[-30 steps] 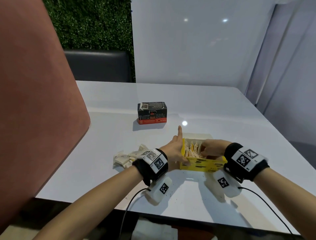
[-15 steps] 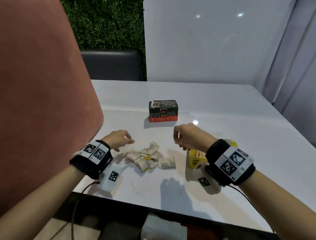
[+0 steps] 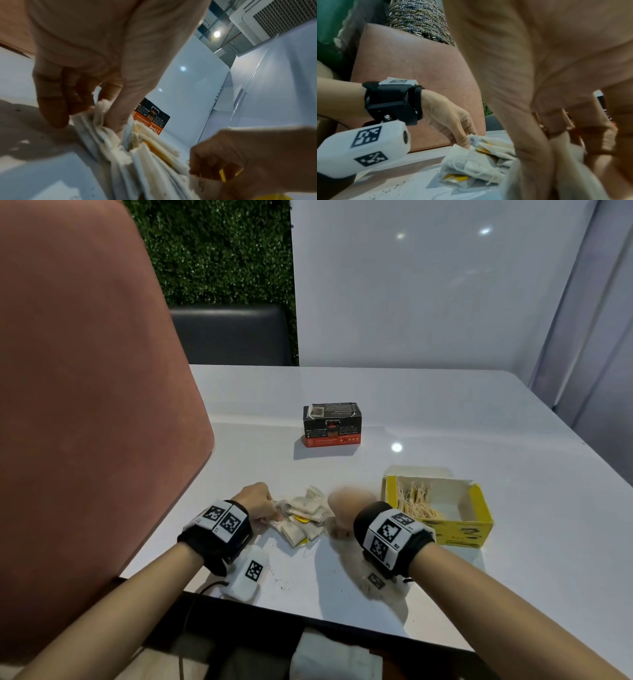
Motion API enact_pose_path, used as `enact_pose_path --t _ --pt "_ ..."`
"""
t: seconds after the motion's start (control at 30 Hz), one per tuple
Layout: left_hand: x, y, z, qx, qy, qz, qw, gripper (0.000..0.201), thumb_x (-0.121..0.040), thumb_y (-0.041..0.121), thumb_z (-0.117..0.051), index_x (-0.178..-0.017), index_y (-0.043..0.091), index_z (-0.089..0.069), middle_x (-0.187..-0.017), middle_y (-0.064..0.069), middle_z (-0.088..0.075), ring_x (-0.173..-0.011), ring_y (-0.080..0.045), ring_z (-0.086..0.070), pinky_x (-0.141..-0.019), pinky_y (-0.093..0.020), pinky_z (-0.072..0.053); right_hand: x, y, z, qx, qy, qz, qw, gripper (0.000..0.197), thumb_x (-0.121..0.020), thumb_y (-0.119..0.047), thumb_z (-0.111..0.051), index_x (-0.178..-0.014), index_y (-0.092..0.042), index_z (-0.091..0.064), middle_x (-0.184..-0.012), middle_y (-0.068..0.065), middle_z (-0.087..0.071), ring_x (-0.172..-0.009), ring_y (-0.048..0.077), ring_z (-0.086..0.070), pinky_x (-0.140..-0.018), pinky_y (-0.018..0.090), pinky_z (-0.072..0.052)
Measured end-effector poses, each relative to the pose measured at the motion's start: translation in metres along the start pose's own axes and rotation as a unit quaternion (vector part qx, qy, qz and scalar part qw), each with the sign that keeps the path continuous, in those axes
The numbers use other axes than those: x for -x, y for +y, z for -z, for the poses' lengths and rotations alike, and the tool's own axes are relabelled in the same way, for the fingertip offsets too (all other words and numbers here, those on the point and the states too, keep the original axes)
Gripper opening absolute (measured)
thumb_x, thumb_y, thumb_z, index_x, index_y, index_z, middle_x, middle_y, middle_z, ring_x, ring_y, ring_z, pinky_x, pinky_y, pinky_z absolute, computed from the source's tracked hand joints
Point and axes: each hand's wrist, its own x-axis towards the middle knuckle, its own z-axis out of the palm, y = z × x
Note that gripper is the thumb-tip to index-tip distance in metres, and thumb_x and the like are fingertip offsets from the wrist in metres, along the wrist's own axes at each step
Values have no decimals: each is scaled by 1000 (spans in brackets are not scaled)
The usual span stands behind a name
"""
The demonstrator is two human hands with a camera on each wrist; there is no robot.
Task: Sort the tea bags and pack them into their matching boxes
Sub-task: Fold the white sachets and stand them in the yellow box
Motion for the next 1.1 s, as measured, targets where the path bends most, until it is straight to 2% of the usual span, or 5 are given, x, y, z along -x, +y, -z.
enact_pose_path --t 0.4,0.67,0.83,0.93,1.1 --pt "16 -24 11 156 22 -82 984 12 -77 9 -73 -76 10 -61 -76 -8 -66 -66 -18 -64 -62 -28 -51 -14 -5 36 -140 91 36 985 20 -86 -12 -58 -105 -5 -64 -110 12 -64 -101 31 -60 -81 35 -47" --pt "31 -31 20 266 86 -114 953 20 -73 4 -75 -86 1 -62 -74 -8 -66 -74 -22 -63 -65 -30 -50 -39 -28 11 -120 43 51 991 28 -87 -10 -57 -113 -2 -58 -120 19 -59 -107 35 -59 -89 39 -48" --pt "47 -26 16 377 72 -154 911 15 -83 4 -65 -97 3 -64 -86 -4 -69 -80 -15 -63 -68 -22 -51 -35 -16 15 -236 101 67 964 4 -81 -13 -61 -81 -10 -63 -103 15 -65 -95 30 -60 -77 32 -48" --pt "56 -19 13 491 30 -164 855 11 -89 6 -56 -95 10 -64 -81 3 -70 -78 -9 -65 -71 -21 -52 -26 -1 21 -381 168 64 907 21 -80 -9 -65 -66 -18 -52 -86 10 -63 -81 22 -57 -65 26 -42" --pt "65 0 6 662 -62 -145 733 23 -59 21 -81 -79 13 -73 -73 1 -64 -69 -7 -65 -74 -28 -57 12 11 25 -693 154 105 696 12 -80 -4 -69 -81 -7 -57 -83 14 -69 -71 20 -65 -68 25 -52"
